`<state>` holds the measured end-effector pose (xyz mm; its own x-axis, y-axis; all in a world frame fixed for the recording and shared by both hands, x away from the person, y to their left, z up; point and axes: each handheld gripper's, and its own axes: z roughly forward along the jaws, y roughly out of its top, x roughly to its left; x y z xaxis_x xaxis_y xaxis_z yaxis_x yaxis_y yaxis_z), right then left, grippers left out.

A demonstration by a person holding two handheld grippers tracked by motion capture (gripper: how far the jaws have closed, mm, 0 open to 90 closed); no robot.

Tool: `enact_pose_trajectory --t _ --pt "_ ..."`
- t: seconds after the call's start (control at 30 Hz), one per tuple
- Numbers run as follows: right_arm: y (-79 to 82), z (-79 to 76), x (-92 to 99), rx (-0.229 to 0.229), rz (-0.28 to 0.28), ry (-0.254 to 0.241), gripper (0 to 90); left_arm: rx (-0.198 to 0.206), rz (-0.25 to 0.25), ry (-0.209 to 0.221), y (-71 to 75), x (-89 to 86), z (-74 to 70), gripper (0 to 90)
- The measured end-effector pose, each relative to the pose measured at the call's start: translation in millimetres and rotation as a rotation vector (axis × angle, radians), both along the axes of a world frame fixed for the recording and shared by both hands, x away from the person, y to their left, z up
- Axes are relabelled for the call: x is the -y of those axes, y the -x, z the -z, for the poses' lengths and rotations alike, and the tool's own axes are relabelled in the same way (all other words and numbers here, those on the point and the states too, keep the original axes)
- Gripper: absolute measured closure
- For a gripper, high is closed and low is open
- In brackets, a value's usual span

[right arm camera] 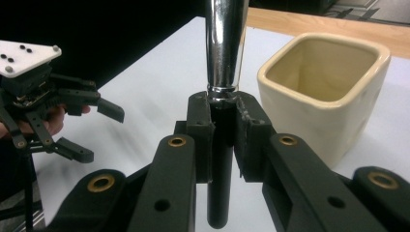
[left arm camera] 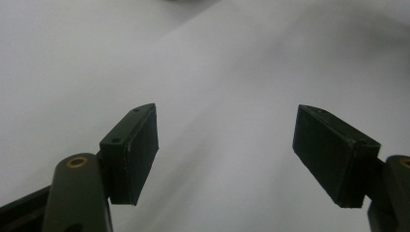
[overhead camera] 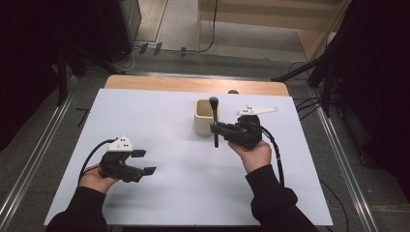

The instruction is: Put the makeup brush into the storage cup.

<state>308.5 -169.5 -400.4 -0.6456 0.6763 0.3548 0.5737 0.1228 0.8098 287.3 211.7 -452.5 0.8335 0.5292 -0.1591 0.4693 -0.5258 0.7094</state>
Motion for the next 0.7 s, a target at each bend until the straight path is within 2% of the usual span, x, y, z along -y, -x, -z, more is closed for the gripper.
enact_pose_trajectory --t 0.7 --pt "-20.8 -18.6 5.0 0.026 0.043 -0.003 79.9 0.002 0.001 0.001 0.9 0.7 0.1 24.7"
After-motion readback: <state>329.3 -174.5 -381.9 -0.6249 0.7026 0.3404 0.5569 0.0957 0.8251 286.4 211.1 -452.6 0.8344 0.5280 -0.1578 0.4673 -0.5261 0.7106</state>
